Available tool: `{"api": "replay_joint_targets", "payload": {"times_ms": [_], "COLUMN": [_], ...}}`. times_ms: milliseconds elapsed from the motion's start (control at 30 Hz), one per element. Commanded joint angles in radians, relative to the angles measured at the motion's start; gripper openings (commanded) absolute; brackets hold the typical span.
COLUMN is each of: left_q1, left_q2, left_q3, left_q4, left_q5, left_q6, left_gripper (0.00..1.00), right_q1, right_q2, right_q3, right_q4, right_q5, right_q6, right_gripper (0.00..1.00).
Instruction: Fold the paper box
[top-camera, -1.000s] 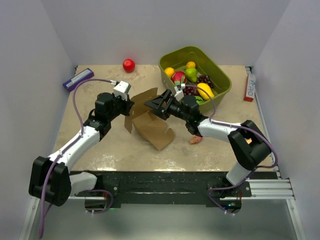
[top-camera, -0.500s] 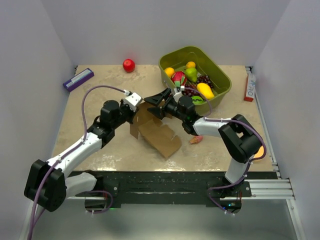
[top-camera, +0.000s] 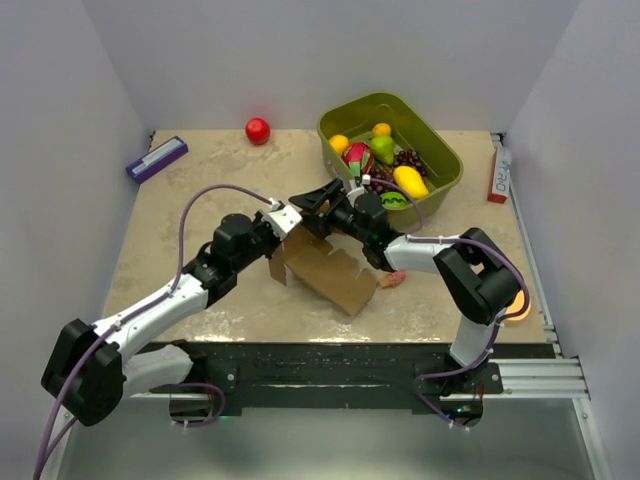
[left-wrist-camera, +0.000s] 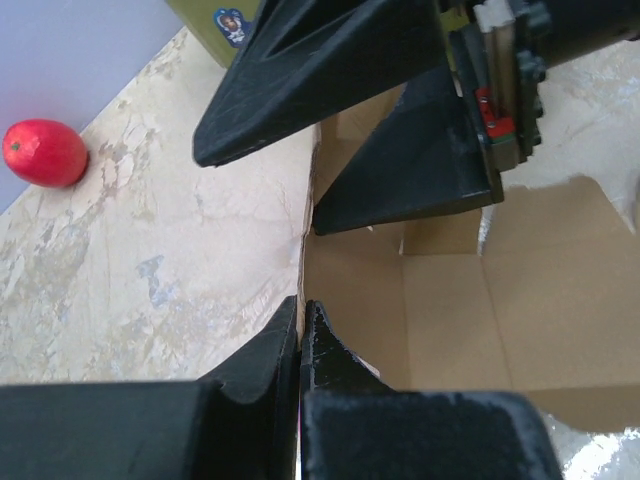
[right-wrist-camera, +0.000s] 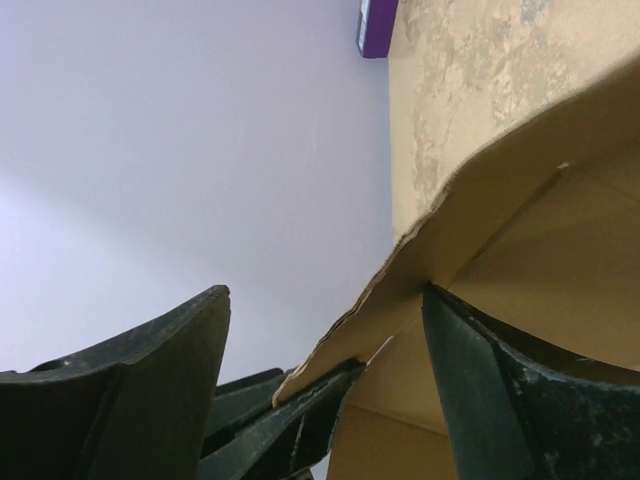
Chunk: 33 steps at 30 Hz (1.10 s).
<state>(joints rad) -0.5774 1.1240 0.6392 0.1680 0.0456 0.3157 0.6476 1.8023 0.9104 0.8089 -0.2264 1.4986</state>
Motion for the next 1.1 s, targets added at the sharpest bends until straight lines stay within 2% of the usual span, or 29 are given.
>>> {"api": "replay_joint_targets", "payload": {"times_ms": [0,400,533,600,633,667,733,767,833,867,967,1067], "left_q1": [-0.059,-0.154,-0.182,-0.19,-0.191,-0.193,-0.196,-0.196,-0.196,-0.196,-0.194,-0.179], "left_q2": [-0.027,-0.026,-0.013,-0.01,-0.012,-0.01,-0.015,-0.018,-0.033,-0.041,-0.076,-0.105], "left_q3": [-0.027,-0.05,-0.053,-0.052,-0.05,-0.049,-0.041,-0.038,-0.033,-0.029,-0.001,0.025], "left_q4": [0.051,0.053,0.047,0.044,0.044,0.044,0.035,0.033,0.024,0.018,-0.022,-0.067], "left_q5": [-0.107,-0.219,-0.262,-0.279,-0.283,-0.286,-0.288,-0.286,-0.285,-0.285,-0.318,-0.317], "left_q6": [0.077,0.146,0.168,0.166,0.163,0.16,0.142,0.135,0.105,0.089,0.025,-0.056], "left_gripper": [0.0,0.0,0.0,0.03,0.07,0.19,0.29,0.44,0.57,0.67,0.8,0.88], "right_q1": [-0.008,-0.008,-0.006,-0.008,-0.008,-0.006,-0.006,-0.008,-0.008,-0.008,-0.008,-0.008], "right_q2": [0.009,0.031,0.029,0.028,0.028,0.028,0.029,0.031,0.029,0.031,0.028,0.035], "right_q3": [-0.007,-0.051,-0.074,-0.084,-0.085,-0.091,-0.094,-0.097,-0.1,-0.1,-0.1,-0.097], "right_q4": [-0.017,-0.021,0.016,0.024,0.035,0.041,0.055,0.062,0.076,0.079,0.087,0.087], "right_q5": [0.065,0.078,0.076,0.075,0.075,0.075,0.073,0.073,0.071,0.071,0.075,0.081], "right_q6": [-0.006,-0.063,-0.064,-0.064,-0.064,-0.063,-0.06,-0.058,-0.055,-0.054,-0.058,-0.073], "right_gripper": [0.76,0.49,0.29,0.24,0.18,0.17,0.11,0.1,0.07,0.07,0.06,0.04]}}
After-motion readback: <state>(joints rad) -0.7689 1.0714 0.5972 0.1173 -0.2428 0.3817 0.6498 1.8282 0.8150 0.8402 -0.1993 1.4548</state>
